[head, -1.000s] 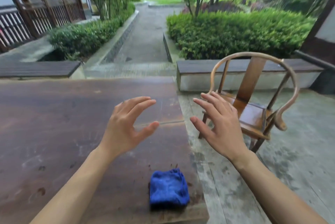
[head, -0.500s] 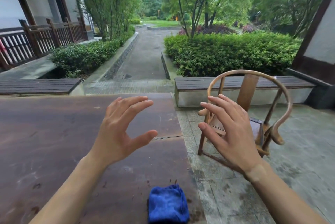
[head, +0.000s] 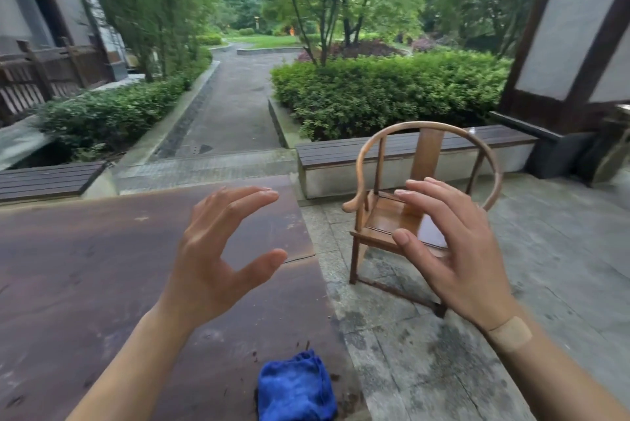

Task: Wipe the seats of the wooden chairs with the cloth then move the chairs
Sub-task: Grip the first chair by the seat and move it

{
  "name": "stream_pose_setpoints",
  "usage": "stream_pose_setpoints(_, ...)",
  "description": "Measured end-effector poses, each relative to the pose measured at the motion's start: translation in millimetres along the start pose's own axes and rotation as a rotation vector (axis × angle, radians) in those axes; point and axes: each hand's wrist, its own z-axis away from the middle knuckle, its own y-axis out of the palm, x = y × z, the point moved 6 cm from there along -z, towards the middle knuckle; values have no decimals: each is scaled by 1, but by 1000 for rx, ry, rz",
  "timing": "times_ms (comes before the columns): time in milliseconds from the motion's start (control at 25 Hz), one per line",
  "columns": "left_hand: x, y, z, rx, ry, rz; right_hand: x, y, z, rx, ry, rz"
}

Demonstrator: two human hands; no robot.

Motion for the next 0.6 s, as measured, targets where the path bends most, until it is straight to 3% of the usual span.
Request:
stream_pose_setpoints(240, -21, 119, -39, 99, 80, 197, -68, -69, 41, -25, 183, 216)
stream_pose_setpoints(600, -112, 318, -104, 193, 265, 363, -183, -218, 135, -91, 482, 528)
